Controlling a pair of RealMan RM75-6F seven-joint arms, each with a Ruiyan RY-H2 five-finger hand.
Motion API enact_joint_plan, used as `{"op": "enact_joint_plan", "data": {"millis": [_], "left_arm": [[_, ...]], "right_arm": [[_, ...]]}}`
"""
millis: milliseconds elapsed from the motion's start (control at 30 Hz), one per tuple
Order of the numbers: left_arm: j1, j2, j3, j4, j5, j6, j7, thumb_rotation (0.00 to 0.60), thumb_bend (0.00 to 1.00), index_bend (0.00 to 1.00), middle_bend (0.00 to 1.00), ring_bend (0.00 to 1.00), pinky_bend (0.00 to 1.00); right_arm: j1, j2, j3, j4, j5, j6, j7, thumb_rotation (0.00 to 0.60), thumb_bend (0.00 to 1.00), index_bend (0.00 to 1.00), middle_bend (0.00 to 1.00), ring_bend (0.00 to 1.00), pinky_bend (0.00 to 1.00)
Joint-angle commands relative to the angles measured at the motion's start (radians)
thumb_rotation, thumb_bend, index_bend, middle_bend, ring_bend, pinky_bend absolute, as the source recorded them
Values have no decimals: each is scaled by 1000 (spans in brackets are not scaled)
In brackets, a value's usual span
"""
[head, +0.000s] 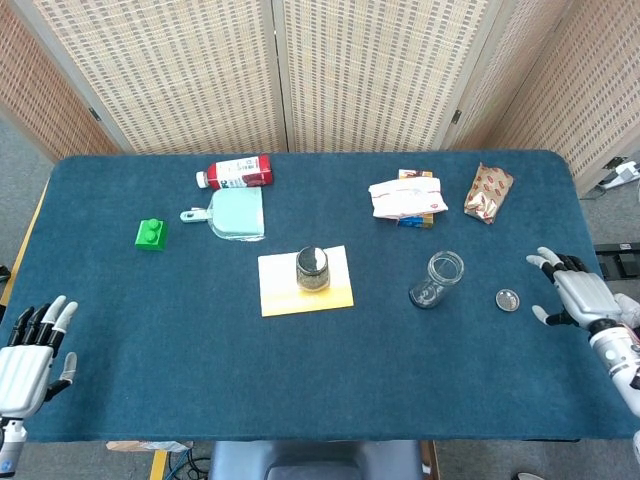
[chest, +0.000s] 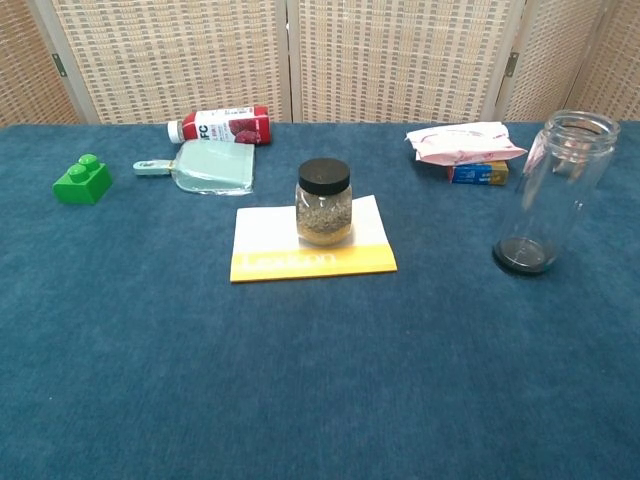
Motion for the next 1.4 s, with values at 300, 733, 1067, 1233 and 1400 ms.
{"op": "enact_joint_plan", "data": {"millis": [300,733,1067,1233,1400], "left_arm": [[-4,1,-2,3,3,-3,-9,600,502,0,0,0,0],[-4,1,-4,4,2,0,-10,600,502,0,0,0,0],[-4,2,-8,7,0,3,-19,600,503,0,0,0,0],[-4,1,-8,8,-1,3,-15,600,502,0,0,0,0],[-2,-1,-4,7,5,7,-11,600,502,0,0,0,0]], "right_arm": [[28,-40,-2,36,21,-26,4,600,393,359,0,0,0],[50,-70,-18,77,57,-69,-15,600,409,405,0,0,0],[62,-89,-18,101,69,-83,-8,600,418,462,0,0,0],[68,-95,-21,110,67,-87,-8,600,419,463,0,0,0],[71,-101,-31,121,77,-102,-19,600,419,469,0,0,0]]}}
